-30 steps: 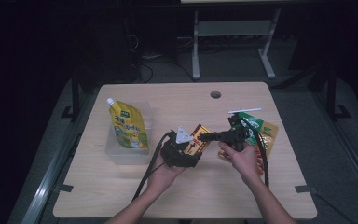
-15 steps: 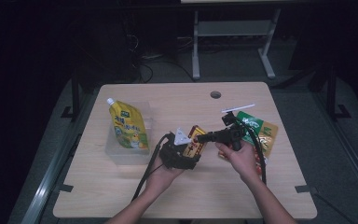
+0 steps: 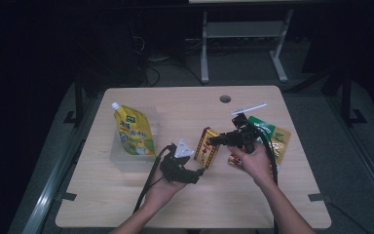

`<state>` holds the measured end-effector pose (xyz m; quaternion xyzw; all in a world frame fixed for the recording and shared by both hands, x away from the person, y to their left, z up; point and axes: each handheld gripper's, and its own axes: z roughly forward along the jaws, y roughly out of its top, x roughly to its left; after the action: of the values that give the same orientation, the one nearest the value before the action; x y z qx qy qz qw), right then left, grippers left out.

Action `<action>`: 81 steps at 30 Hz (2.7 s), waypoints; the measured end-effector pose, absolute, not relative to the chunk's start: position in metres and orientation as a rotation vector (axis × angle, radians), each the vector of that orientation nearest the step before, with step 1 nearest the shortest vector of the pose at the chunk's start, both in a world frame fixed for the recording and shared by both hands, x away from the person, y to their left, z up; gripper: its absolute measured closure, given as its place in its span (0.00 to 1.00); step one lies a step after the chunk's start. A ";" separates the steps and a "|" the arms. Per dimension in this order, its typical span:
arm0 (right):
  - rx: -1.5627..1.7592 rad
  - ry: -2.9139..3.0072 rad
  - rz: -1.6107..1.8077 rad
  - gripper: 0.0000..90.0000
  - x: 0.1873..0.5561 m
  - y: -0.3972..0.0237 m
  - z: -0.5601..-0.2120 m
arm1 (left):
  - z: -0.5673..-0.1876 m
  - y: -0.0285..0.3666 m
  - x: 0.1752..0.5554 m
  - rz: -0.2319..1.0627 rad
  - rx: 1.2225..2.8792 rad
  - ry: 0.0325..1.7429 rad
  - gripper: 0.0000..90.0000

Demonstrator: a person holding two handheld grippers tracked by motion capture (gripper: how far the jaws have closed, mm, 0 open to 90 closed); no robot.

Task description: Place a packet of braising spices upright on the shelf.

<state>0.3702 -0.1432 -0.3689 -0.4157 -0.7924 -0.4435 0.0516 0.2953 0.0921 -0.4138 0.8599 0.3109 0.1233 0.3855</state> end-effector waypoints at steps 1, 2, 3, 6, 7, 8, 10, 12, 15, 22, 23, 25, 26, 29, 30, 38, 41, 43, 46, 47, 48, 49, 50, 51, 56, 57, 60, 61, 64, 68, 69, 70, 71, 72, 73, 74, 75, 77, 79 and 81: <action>-1.259 -2.426 -1.346 0.75 0.370 -0.143 -0.367 | -0.414 0.093 0.293 0.308 2.191 0.783 0.29; -1.257 -2.450 -1.332 0.75 0.370 -0.143 -0.365 | -0.415 0.094 0.291 0.304 2.194 0.774 0.29; -1.248 -2.472 -1.329 0.75 0.370 -0.142 -0.363 | -0.415 0.094 0.289 0.300 2.199 0.770 0.28; -1.219 -2.522 -1.328 0.75 0.370 -0.138 -0.356 | -0.416 0.095 0.282 0.301 2.215 0.740 0.27; -1.205 -2.534 -1.338 0.75 0.370 -0.136 -0.352 | -0.417 0.094 0.278 0.295 2.218 0.730 0.27; -1.192 -2.550 -1.343 0.75 0.369 -0.134 -0.348 | -0.418 0.094 0.277 0.293 2.221 0.722 0.27; -1.159 -2.580 -1.350 0.75 0.370 -0.130 -0.343 | -0.419 0.093 0.271 0.286 2.220 0.707 0.26; -1.135 -2.597 -1.361 0.75 0.370 -0.126 -0.338 | -0.420 0.093 0.267 0.279 2.218 0.692 0.26; -1.095 -2.619 -1.357 0.75 0.371 -0.118 -0.331 | -0.423 0.091 0.261 0.258 2.216 0.686 0.25; -0.966 -2.670 -1.355 0.75 0.372 -0.095 -0.318 | -0.433 0.090 0.255 0.251 2.232 0.654 0.24; -0.948 -2.683 -1.354 0.75 0.373 -0.093 -0.317 | -0.434 0.090 0.255 0.251 2.233 0.643 0.23; -0.911 -2.691 -1.349 0.75 0.372 -0.085 -0.313 | -0.436 0.088 0.252 0.239 2.224 0.637 0.23; -0.884 -2.704 -1.345 0.75 0.372 -0.080 -0.310 | -0.437 0.087 0.252 0.242 2.229 0.623 0.23; -0.826 -2.722 -1.342 0.75 0.371 -0.068 -0.305 | -0.437 0.087 0.251 0.240 2.237 0.609 0.23; -0.804 -2.732 -1.338 0.75 0.370 -0.062 -0.302 | -0.438 0.087 0.250 0.243 2.238 0.602 0.23; -0.629 -2.782 -1.340 0.75 0.368 -0.033 -0.290 | -0.439 0.088 0.249 0.250 2.242 0.577 0.22; -0.584 -2.784 -1.337 0.75 0.368 -0.025 -0.285 | -0.439 0.088 0.249 0.246 2.239 0.573 0.21; -0.562 -2.774 -1.339 0.75 0.368 -0.019 -0.283 | -0.440 0.087 0.248 0.236 2.228 0.582 0.21; -0.523 -2.771 -1.330 0.75 0.369 -0.011 -0.280 | -0.440 0.087 0.248 0.235 2.230 0.576 0.21; -0.506 -2.779 -1.326 0.75 0.370 -0.008 -0.279 | -0.440 0.087 0.248 0.233 2.229 0.577 0.21; -0.497 -2.779 -1.321 0.75 0.370 -0.005 -0.278 | -0.440 0.087 0.248 0.230 2.227 0.578 0.21; -0.486 -2.775 -1.324 0.75 0.371 -0.002 -0.277 | -0.440 0.087 0.247 0.235 2.227 0.574 0.21; -0.481 -2.769 -1.326 0.75 0.370 0.001 -0.276 | -0.440 0.087 0.247 0.236 2.224 0.574 0.21; -0.474 -2.775 -1.330 0.75 0.371 0.004 -0.275 | -0.439 0.088 0.247 0.235 2.223 0.576 0.21; -0.417 -2.781 -1.325 0.75 0.374 0.021 -0.272 | -0.438 0.091 0.248 0.228 2.210 0.586 0.21; -0.417 -2.781 -1.325 0.75 0.374 0.021 -0.272 | -0.438 0.091 0.248 0.228 2.210 0.586 0.21; -0.387 -2.781 -1.316 0.75 0.377 0.033 -0.272 | -0.437 0.091 0.248 0.227 2.206 0.591 0.21; -0.377 -2.779 -1.314 0.75 0.378 0.037 -0.272 | -0.437 0.092 0.249 0.230 2.203 0.589 0.21; -0.348 -2.784 -1.301 0.75 0.380 0.047 -0.273 | -0.437 0.093 0.249 0.228 2.206 0.591 0.21; -0.323 -2.791 -1.283 0.75 0.382 0.060 -0.278 | -0.436 0.094 0.249 0.226 2.202 0.594 0.21; -0.319 -2.792 -1.278 0.75 0.383 0.062 -0.280 | -0.436 0.094 0.250 0.230 2.200 0.593 0.21; -0.313 -2.792 -1.271 0.75 0.383 0.065 -0.281 | -0.435 0.095 0.250 0.239 2.206 0.585 0.21; -0.311 -2.791 -1.264 0.75 0.384 0.068 -0.283 | -0.436 0.095 0.250 0.236 2.205 0.589 0.21; -0.305 -2.795 -1.257 0.75 0.384 0.070 -0.285 | -0.436 0.094 0.250 0.236 2.199 0.594 0.21; -0.300 -2.795 -1.252 0.75 0.385 0.072 -0.286 | -0.436 0.095 0.250 0.237 2.202 0.595 0.21; -0.295 -2.796 -1.251 0.75 0.386 0.074 -0.288 | -0.435 0.095 0.250 0.240 2.208 0.588 0.21; -0.289 -2.804 -1.244 0.75 0.386 0.076 -0.289 | -0.435 0.094 0.250 0.237 2.205 0.591 0.21; -0.280 -2.808 -1.238 0.75 0.388 0.079 -0.292 | -0.436 0.094 0.249 0.233 2.199 0.593 0.21; -0.283 -2.808 -1.228 0.75 0.390 0.081 -0.294 | -0.436 0.094 0.249 0.232 2.197 0.594 0.21; -0.279 -2.805 -1.224 0.75 0.391 0.083 -0.297 | -0.436 0.093 0.249 0.225 2.192 0.601 0.21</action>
<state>0.3914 0.0829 -0.2969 -0.0908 -0.9122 -0.3982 0.0342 0.2487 0.0934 -0.4356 0.8728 0.2394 0.0895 0.4157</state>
